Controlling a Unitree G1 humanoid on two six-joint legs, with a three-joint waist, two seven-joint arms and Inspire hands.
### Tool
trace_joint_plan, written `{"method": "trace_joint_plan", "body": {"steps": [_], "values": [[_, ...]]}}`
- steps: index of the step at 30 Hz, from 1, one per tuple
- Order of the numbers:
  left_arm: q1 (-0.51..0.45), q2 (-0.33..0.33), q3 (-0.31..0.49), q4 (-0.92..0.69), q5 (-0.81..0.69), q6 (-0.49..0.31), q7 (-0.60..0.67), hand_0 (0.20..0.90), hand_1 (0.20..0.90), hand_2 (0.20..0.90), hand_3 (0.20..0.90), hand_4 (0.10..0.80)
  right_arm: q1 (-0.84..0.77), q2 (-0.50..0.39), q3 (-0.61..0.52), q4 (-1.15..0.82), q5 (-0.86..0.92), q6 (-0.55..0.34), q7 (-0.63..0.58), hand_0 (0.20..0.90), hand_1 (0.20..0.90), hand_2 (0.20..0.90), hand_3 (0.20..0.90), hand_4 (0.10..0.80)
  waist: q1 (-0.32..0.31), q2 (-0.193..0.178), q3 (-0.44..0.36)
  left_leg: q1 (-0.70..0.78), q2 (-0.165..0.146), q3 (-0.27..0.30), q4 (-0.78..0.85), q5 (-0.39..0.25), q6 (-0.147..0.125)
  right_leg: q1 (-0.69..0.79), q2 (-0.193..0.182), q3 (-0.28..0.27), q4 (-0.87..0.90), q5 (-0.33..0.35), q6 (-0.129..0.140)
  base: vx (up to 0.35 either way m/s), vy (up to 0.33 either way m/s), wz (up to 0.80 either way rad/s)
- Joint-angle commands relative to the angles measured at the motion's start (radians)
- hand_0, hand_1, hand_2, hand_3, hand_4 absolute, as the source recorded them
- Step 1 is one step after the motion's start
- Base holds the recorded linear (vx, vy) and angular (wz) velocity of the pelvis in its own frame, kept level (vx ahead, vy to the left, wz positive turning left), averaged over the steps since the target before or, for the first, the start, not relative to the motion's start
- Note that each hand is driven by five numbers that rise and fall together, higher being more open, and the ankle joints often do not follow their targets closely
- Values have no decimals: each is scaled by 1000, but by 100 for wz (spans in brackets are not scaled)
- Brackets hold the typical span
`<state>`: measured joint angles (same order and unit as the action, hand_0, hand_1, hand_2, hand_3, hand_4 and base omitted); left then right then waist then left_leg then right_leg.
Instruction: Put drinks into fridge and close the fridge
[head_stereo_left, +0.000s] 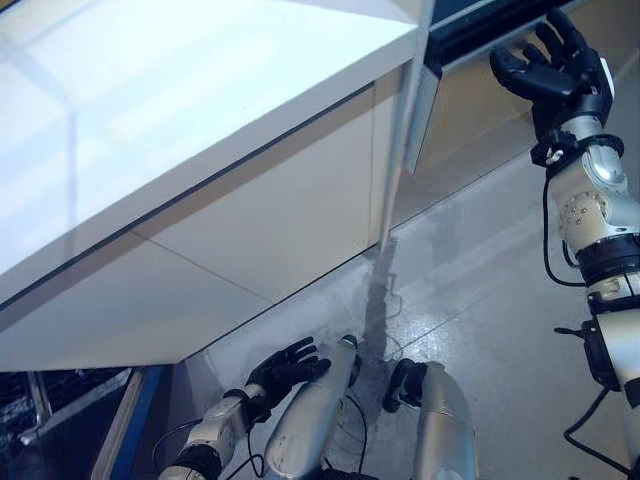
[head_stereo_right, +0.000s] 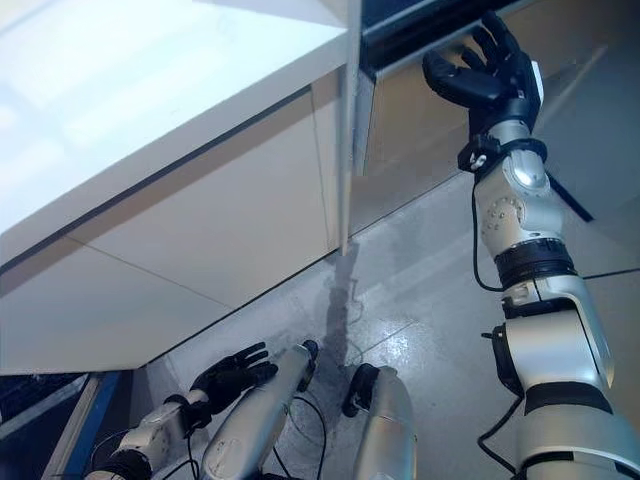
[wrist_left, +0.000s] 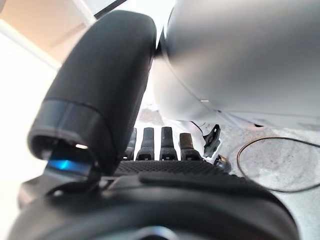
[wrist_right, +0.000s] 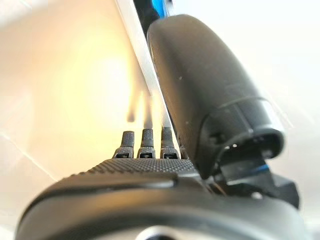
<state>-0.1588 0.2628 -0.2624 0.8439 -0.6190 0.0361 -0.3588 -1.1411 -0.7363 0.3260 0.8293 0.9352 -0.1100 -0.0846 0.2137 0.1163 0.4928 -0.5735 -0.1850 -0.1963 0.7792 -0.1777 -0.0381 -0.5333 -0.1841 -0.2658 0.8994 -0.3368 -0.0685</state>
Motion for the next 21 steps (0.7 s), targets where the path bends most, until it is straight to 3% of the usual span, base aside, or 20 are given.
{"method": "trace_joint_plan", "body": {"steps": [1,11,13,18,21], "values": [[141,127,-23,65,71,19,37,900,900,900,900,800,-196,29,13,-46,-67,-113,18,900,900,900,900,800,90,-41,-15,75,-23,85,-27,-87,160,57,12,39,-26,38,23,-19,-21,28],[124,142,-14,103,100,1,14,900,900,900,900,800,-156,16,-19,-46,-95,-141,-67,900,900,900,900,800,69,-71,-19,139,8,80,-128,-63,152,121,33,40,-149,88,45,-35,-48,7],[119,141,-17,102,96,-3,21,900,900,900,900,800,-106,15,-39,-72,-74,-133,-46,900,900,900,900,800,55,-79,-25,155,25,88,-191,-13,146,139,45,32,-221,141,42,-140,-42,-6],[102,121,5,104,89,0,60,900,900,900,900,800,190,57,-136,-225,-45,-58,17,900,900,900,900,800,-21,-118,-77,269,71,112,-389,52,118,233,101,80,-459,222,73,-77,-44,-16],[105,101,23,107,95,1,91,900,900,900,900,800,404,127,-191,-303,-58,-45,56,900,900,900,900,800,-67,-132,-124,338,90,141,-481,79,102,295,109,98,-585,264,91,-73,-31,-37]]}}
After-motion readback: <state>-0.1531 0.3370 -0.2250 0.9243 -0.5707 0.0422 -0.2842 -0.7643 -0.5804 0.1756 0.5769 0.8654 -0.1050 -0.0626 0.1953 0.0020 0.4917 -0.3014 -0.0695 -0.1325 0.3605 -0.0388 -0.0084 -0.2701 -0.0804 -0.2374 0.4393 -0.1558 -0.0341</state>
